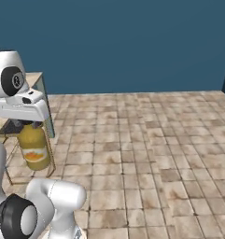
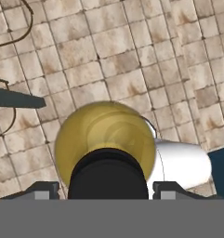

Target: There is a wine glass and glass cup on the dining counter. Place the wine bottle next to the wine glass and the juice bottle next to the glass cup.

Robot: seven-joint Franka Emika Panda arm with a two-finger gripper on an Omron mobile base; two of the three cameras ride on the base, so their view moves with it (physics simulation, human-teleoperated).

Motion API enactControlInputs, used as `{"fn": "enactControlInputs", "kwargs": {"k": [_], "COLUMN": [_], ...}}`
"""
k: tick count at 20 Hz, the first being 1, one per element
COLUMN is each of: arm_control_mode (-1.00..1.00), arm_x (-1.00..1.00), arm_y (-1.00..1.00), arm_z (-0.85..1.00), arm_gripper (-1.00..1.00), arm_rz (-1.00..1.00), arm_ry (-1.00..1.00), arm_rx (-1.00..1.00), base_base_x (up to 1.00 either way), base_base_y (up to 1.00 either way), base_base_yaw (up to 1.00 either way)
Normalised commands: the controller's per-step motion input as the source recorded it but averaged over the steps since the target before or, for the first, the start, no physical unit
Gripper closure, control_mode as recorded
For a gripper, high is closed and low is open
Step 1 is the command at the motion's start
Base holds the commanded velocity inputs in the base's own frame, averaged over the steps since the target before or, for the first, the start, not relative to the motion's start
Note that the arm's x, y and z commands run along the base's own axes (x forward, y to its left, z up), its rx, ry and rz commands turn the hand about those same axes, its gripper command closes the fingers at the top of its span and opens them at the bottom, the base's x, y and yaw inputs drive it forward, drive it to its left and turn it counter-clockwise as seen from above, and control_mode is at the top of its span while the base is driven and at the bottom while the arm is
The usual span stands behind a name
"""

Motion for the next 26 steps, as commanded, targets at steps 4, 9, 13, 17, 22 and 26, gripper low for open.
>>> {"fn": "enactControlInputs", "kwargs": {"k": [4, 9, 13, 17, 22, 26], "arm_control_mode": [1.0, 1.0, 1.0, 1.0, 1.0, 1.0], "arm_x": [0.0, 0.0, 0.0, 0.0, 0.0, 0.0], "arm_y": [0.0, 0.0, 0.0, 0.0, 0.0, 0.0], "arm_z": [0.0, 0.0, 0.0, 0.0, 0.0, 0.0], "arm_gripper": [1.0, 1.0, 1.0, 1.0, 1.0, 1.0], "arm_rz": [0.0, 0.0, 0.0, 0.0, 0.0, 0.0], "arm_ry": [0.0, 0.0, 0.0, 0.0, 0.0, 0.0], "arm_rx": [0.0, 0.0, 0.0, 0.0, 0.0, 0.0], "base_base_x": [0.8, 0.78, 0.77, 0.75, 0.72, 0.61], "base_base_y": [-0.28, -0.23, -0.18, -0.13, -0.12, -0.1], "base_base_yaw": [0.16, 0.21, 0.27, 0.34, 0.38, 0.49]}}
